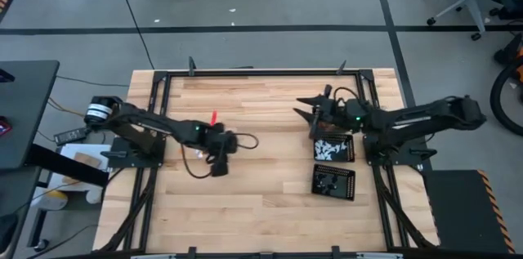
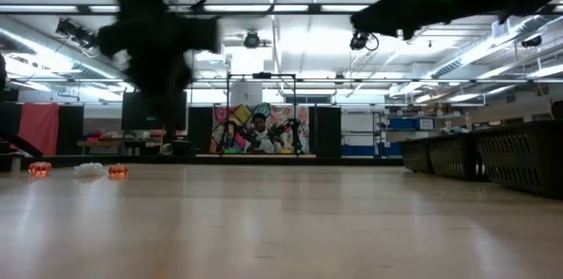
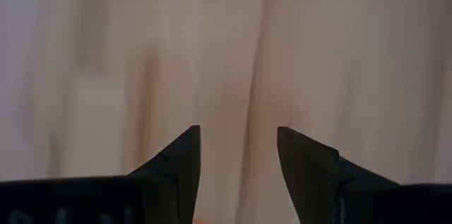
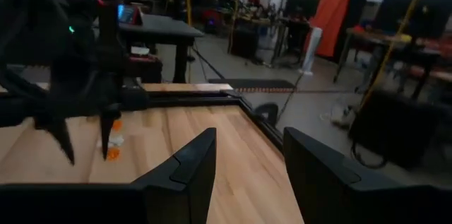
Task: Sort Halloween decoration
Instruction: Put the orange pumpkin toy into the top black bin
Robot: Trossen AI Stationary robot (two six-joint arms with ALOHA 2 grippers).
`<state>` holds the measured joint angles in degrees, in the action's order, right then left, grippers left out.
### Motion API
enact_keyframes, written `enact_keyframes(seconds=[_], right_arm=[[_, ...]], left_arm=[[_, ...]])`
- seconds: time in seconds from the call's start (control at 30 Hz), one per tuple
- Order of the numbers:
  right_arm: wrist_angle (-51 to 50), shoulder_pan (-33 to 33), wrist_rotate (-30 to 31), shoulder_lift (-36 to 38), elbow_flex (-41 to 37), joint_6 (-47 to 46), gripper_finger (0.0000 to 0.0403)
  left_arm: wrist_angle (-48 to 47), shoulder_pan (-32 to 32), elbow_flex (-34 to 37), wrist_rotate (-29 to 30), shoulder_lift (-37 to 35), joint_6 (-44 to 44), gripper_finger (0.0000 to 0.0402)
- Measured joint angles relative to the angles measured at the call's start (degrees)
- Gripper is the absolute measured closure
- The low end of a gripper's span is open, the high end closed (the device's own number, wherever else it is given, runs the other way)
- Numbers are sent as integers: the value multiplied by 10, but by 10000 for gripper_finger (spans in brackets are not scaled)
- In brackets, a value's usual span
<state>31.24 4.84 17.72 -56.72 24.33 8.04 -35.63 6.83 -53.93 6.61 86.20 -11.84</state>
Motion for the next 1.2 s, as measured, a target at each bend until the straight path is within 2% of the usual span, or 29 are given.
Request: enact_keyframes(seconds=[0.13,0.27,0.6,0.8,1.0,1.2], right_arm=[[116,12,-41,-80,2,29,234],[175,45,-98,-135,4,49,234],[176,117,-230,-221,57,29,234],[176,126,-258,-256,77,26,234],[175,127,-270,-253,79,27,234],[174,127,-279,-256,79,41,234]], left_arm=[[-16,8,77,2,-30,-64,230],[7,10,124,15,-55,-88,230],[40,7,183,66,-76,-65,230],[67,7,212,63,-76,-82,230],[61,5,214,47,-77,-106,231],[57,-3,214,23,-77,-109,273]])
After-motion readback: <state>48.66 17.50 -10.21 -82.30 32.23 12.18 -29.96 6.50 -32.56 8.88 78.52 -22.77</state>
